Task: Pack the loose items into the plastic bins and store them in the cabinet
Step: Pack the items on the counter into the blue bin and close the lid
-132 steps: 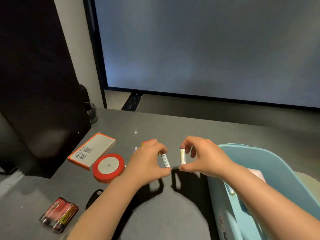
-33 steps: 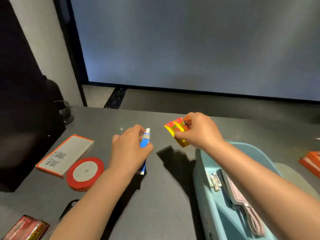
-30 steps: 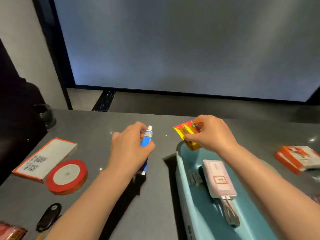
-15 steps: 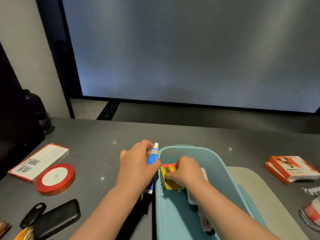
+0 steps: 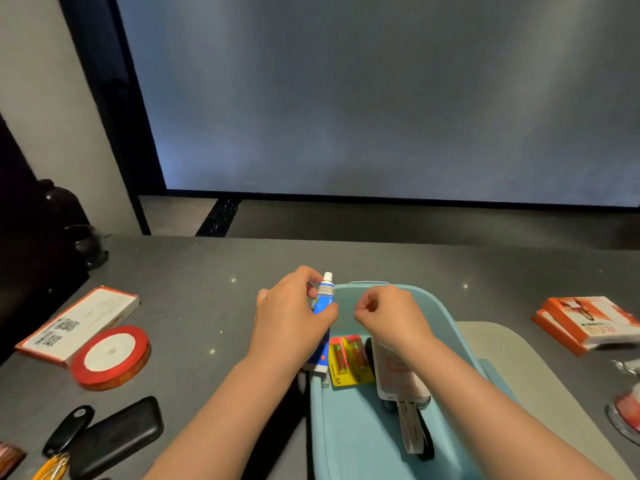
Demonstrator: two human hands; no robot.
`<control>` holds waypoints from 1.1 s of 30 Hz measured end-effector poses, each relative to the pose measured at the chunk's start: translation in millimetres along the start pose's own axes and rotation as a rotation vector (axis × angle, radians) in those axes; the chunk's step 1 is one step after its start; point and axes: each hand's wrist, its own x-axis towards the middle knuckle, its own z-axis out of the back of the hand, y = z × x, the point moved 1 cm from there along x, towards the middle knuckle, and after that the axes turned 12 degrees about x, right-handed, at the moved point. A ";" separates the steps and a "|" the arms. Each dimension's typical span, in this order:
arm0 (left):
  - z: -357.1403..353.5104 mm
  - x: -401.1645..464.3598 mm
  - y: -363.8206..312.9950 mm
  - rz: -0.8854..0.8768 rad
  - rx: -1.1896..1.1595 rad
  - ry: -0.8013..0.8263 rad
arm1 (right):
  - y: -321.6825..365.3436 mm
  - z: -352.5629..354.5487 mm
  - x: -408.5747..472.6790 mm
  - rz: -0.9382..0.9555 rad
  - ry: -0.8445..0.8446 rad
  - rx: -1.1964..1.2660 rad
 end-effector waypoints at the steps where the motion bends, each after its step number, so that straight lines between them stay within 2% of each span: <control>1: -2.8 0.8 -6.2 -0.006 -0.022 0.009 | 3.7 10.2 -10.1 -0.006 0.008 0.146; 4: -14.2 1.7 -21.6 0.008 -0.094 0.072 | 10.5 31.9 -43.4 -0.096 0.121 0.615; 5: -18.9 0.8 -24.7 0.021 -0.111 0.095 | 10.6 36.6 -52.6 -0.114 0.166 0.702; 7: -28.6 -2.2 -29.2 0.040 -0.131 0.130 | 6.3 41.2 -63.9 -0.117 0.206 0.712; 10: -41.0 -9.6 -34.8 0.039 -0.148 0.167 | -4.8 37.7 -67.4 -0.122 0.165 0.572; 14: -48.5 -13.0 -32.7 0.029 -0.140 0.154 | -19.9 27.5 -59.8 -0.132 0.107 0.530; 18: -43.4 -12.1 -2.4 -0.085 0.159 0.014 | -31.0 15.8 -40.0 -0.220 0.093 0.403; 20: -42.8 -14.8 17.6 -0.081 0.238 0.026 | -30.0 5.9 -28.6 -0.236 0.118 0.260; 25: -48.0 -27.4 35.3 -0.061 0.158 0.053 | -19.1 -24.3 -6.5 -0.207 0.216 -0.074; 29: -47.1 -28.6 34.2 -0.032 0.154 0.073 | -21.1 -43.1 4.8 -0.213 0.284 -0.232; 33: -37.2 -38.1 33.5 -0.029 0.143 0.111 | -22.3 -44.5 2.1 -0.094 0.197 -0.424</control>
